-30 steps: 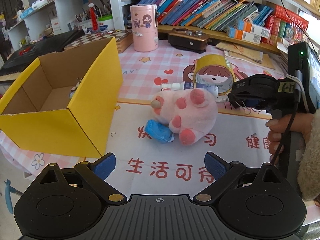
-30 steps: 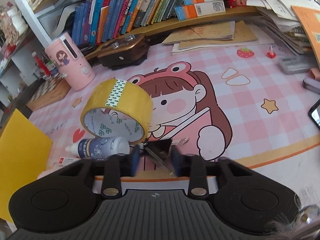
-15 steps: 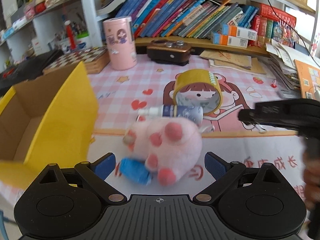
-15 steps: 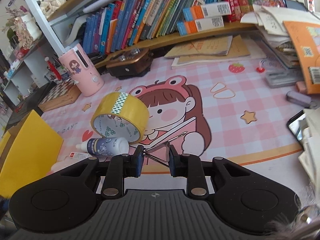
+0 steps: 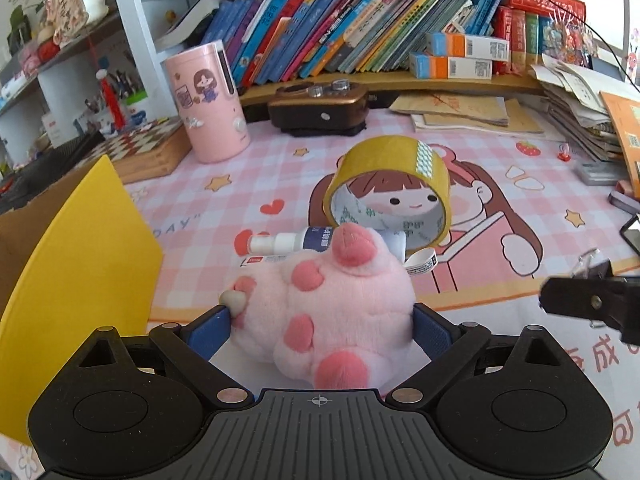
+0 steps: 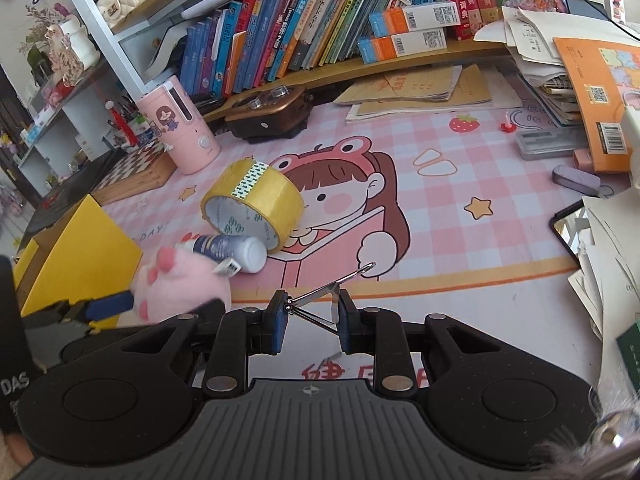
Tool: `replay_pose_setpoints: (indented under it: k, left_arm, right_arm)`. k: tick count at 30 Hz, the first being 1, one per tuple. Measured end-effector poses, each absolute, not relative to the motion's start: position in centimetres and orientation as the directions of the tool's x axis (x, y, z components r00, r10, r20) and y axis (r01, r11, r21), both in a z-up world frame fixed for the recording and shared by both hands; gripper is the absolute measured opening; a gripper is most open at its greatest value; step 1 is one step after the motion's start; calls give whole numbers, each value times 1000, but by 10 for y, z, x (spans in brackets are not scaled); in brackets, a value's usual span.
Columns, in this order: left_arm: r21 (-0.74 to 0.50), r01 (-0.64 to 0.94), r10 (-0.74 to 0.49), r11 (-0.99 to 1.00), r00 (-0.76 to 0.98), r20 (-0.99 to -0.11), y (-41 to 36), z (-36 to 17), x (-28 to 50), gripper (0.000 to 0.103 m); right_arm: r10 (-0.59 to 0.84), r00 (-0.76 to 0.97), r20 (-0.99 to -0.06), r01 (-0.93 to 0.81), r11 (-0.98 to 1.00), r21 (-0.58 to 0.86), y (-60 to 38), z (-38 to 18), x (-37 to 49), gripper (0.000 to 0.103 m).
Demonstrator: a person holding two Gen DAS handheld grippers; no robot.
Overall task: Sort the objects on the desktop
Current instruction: 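Grasp the pink plush pig with the left gripper while the right gripper holds the clip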
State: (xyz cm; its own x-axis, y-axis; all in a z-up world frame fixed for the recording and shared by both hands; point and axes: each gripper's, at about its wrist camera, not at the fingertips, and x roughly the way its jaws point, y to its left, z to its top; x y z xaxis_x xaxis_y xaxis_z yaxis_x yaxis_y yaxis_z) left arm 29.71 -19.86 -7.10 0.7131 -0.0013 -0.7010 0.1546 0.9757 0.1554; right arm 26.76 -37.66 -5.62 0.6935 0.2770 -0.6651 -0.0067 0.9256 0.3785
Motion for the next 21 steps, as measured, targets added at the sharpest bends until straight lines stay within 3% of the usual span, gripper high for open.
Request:
replay_pose_setpoints:
  k: [3, 4, 8, 21]
  left_arm:
    - [156, 167, -19, 973, 738, -675, -199, -65, 294, 72]
    - [140, 182, -45, 973, 749, -661, -198, -59, 290, 50]
    - [94, 218, -109, 971, 764, -636, -198, -40, 276, 45]
    - [-20, 240, -208, 971, 796, -568, -187, 0, 227, 44]
  right_arm:
    - [272, 699, -662, -4, 927, 376, -377, -54, 264, 23]
    - [271, 701, -660, -5, 927, 376, -378, -53, 263, 23]
    - [271, 708, -652, -6, 926, 378, -379, -50, 257, 23]
    - [267, 717, -644, -11, 928, 373, -380, -40, 233, 23]
